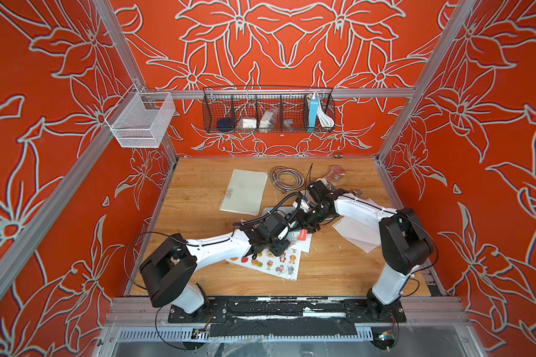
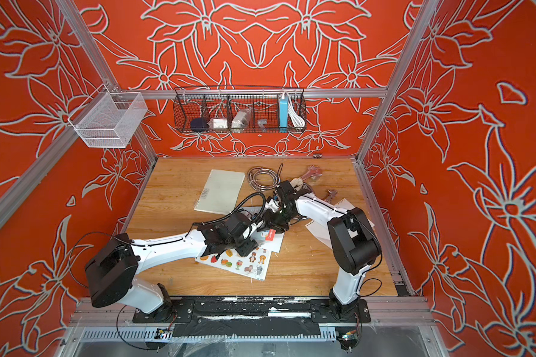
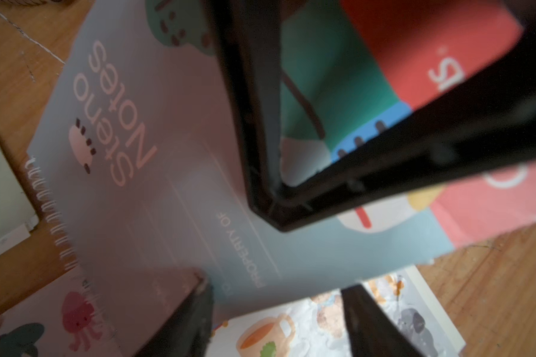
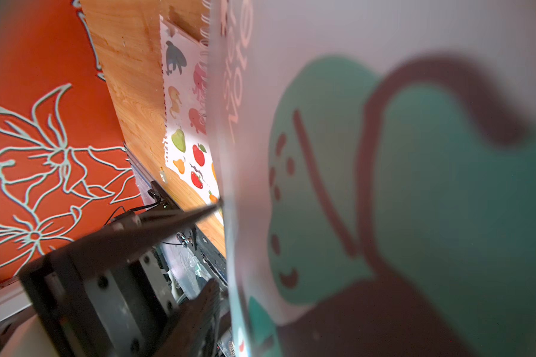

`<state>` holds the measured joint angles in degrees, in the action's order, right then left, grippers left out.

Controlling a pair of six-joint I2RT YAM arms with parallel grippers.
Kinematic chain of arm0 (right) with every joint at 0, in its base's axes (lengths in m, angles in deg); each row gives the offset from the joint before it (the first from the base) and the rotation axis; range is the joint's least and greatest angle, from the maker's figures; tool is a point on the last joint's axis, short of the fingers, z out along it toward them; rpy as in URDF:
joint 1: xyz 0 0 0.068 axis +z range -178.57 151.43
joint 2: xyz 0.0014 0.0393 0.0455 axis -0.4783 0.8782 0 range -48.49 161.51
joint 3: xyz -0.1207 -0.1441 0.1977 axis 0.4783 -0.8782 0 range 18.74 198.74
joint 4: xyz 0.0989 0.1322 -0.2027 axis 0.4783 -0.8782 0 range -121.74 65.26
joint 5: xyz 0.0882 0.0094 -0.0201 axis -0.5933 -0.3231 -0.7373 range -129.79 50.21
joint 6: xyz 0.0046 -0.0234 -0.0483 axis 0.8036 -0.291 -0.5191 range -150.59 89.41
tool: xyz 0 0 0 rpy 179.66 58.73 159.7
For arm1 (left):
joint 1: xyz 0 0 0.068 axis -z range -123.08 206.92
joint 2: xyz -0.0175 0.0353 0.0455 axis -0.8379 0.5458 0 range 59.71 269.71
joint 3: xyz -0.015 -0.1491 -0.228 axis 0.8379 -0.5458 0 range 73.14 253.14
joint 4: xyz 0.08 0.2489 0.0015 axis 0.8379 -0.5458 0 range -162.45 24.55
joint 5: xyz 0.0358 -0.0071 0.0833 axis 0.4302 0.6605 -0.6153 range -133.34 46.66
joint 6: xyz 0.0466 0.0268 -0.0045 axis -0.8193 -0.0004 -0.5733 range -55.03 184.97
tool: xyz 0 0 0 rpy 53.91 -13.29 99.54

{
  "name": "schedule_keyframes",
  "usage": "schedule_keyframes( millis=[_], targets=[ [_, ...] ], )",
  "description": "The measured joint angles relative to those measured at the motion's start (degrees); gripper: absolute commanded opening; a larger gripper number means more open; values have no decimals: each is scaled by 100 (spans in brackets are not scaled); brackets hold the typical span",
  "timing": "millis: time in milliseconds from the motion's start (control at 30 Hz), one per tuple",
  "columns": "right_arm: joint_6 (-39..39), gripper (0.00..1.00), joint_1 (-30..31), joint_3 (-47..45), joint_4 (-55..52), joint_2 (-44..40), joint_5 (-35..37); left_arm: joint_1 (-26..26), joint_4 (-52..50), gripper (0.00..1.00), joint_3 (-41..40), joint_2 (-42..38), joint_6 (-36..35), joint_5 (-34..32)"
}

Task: Tear off pages from different notebooks
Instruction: Open the notebook at the notebook.

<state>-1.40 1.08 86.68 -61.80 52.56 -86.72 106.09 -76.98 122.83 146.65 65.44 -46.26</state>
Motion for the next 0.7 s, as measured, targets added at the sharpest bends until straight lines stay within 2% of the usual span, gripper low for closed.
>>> schedule_keyframes(
  millis=[367, 500, 700],
  targets=[
    [57, 9, 0, 0, 109, 0, -304, 256, 527, 79, -175, 0, -348, -1263],
    [-22, 9, -2, 0, 46, 0, -328, 341, 533, 80, -227, -94, -407, -1360],
    [-105, 9, -79, -20, -33, 0, -356, 538, 79, 84, -570, -887, -374, -1224]
  ],
)
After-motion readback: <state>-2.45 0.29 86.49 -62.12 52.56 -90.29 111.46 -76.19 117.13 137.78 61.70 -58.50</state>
